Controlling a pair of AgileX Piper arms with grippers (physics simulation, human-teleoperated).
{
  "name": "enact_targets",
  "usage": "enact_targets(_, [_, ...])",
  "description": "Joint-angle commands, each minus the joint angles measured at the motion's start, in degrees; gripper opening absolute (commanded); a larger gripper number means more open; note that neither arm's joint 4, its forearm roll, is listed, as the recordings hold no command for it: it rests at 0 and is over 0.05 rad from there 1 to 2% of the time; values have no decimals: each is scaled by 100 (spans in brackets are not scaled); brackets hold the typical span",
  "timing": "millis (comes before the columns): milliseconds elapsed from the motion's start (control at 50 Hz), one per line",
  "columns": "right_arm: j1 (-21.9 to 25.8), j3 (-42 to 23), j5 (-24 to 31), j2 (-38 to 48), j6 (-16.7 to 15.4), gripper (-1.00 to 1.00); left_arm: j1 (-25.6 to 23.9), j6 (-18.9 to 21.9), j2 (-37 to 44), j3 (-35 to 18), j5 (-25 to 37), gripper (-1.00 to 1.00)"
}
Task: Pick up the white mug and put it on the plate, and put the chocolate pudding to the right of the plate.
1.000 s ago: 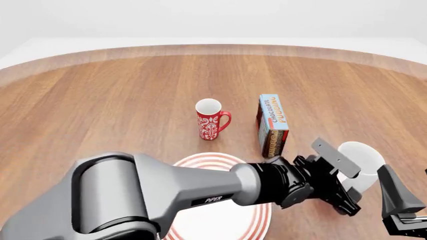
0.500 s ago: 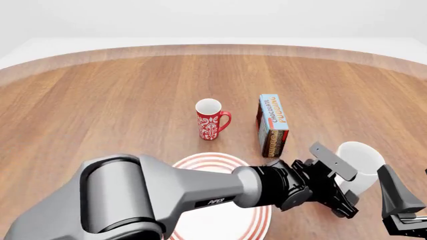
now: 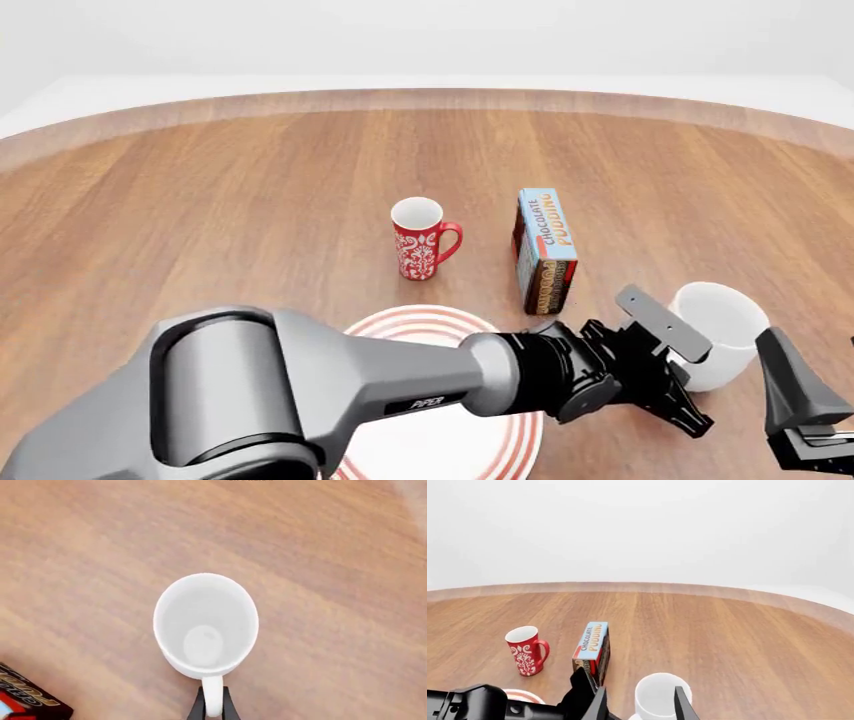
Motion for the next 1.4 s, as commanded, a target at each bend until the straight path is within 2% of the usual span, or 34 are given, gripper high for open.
enact_targets(20, [7, -12, 9, 0, 8, 100, -1, 165, -95, 46, -40, -100])
enact_targets(300, [6, -8, 10, 0, 9, 100, 70, 281, -475, 279, -171, -100])
enact_targets(720, [7, 22, -14, 0, -7, 100, 252, 342, -1152, 924, -469, -100])
enact_targets(1400, [6, 45, -45, 2, -23, 100, 306, 429, -2464, 2678, -1221, -100])
